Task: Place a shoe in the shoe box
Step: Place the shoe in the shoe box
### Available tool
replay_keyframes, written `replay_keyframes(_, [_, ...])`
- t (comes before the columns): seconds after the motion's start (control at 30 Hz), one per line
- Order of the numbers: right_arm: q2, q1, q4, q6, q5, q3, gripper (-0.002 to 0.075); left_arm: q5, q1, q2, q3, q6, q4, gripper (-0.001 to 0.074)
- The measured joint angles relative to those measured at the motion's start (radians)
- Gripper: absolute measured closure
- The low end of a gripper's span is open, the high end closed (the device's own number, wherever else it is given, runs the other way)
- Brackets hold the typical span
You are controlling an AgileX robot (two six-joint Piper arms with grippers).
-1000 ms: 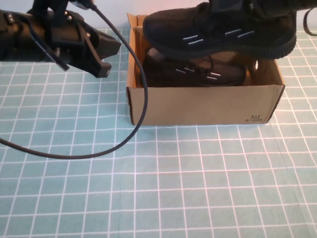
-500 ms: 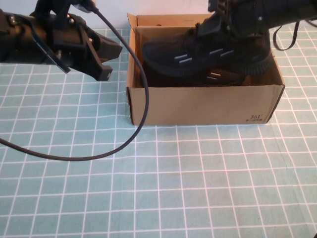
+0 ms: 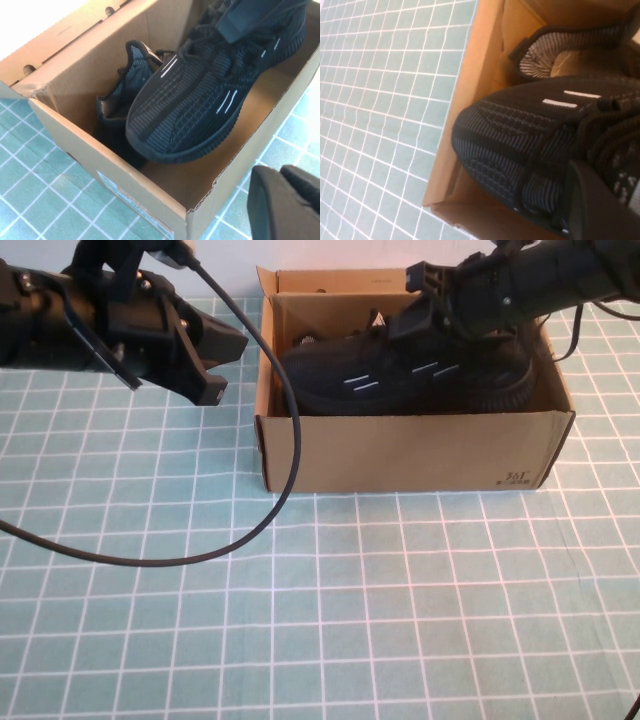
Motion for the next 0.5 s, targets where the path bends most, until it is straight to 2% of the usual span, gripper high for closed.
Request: replay_keyframes(0.5, [0.014, 0.014, -0.101, 0.123, -0.006, 0.0, 0.0724, 0.011, 0.0, 0.001, 0.0, -0.001, 0.002, 0.0734])
